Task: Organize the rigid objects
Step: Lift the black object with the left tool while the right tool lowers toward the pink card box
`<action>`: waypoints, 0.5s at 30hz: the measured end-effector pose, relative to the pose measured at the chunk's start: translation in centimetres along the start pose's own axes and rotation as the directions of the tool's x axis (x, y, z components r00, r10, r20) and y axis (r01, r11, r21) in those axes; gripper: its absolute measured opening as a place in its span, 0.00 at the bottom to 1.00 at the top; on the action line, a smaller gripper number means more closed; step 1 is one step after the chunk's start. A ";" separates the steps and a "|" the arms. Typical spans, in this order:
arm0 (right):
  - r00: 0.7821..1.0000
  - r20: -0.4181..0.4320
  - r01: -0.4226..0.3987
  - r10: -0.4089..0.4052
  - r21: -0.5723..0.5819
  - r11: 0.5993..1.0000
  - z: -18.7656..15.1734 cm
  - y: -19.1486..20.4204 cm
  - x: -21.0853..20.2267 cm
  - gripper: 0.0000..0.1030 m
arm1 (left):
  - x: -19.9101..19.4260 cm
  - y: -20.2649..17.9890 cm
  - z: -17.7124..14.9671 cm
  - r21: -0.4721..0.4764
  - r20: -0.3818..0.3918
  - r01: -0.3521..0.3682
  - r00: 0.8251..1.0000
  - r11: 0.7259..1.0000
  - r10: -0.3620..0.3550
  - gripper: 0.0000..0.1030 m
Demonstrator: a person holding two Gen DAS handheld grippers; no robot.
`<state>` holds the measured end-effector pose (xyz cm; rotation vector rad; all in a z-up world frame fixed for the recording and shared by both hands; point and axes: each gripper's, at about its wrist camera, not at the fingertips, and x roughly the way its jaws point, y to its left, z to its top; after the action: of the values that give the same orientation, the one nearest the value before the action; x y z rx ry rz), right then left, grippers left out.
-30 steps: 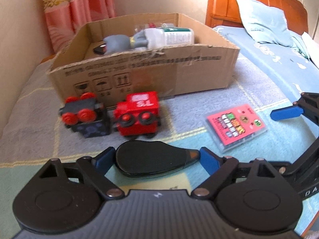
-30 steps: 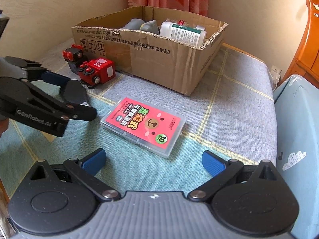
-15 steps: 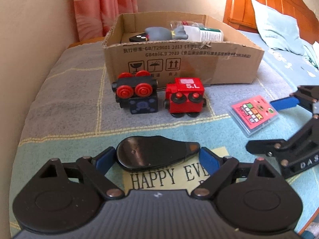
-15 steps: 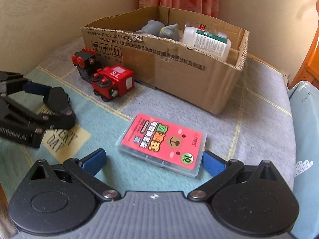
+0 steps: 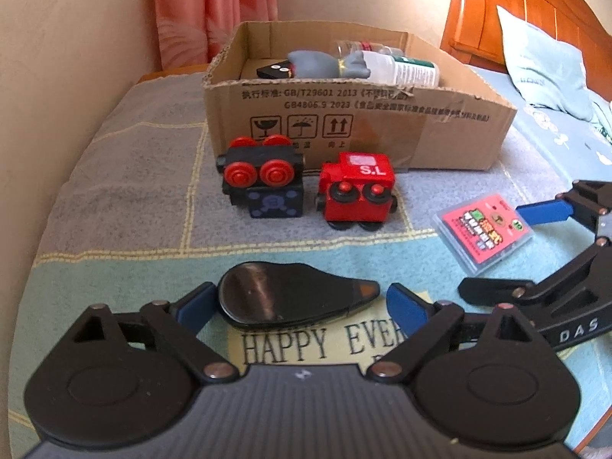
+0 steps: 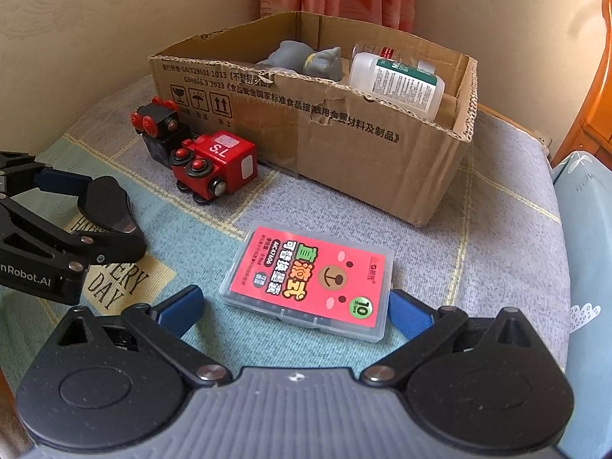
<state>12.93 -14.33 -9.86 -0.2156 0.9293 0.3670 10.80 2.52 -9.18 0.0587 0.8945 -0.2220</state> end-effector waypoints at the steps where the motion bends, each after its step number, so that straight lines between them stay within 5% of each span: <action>1: 1.000 0.001 -0.001 0.001 -0.001 1.000 0.0 0.0 0.0 1.00 | 0.1 -0.1 0.0 0.002 -0.002 -0.006 1.000 1.000 0.006 0.90; 15: 1.000 0.010 0.007 -0.007 0.012 1.000 0.4 -0.1 0.3 1.00 | 0.3 -0.4 0.1 0.007 0.011 -0.028 1.000 1.000 0.027 0.89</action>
<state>13.47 -14.22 -9.88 -0.2058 0.9200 0.3556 10.95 2.03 -9.37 0.0763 0.8814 -0.1997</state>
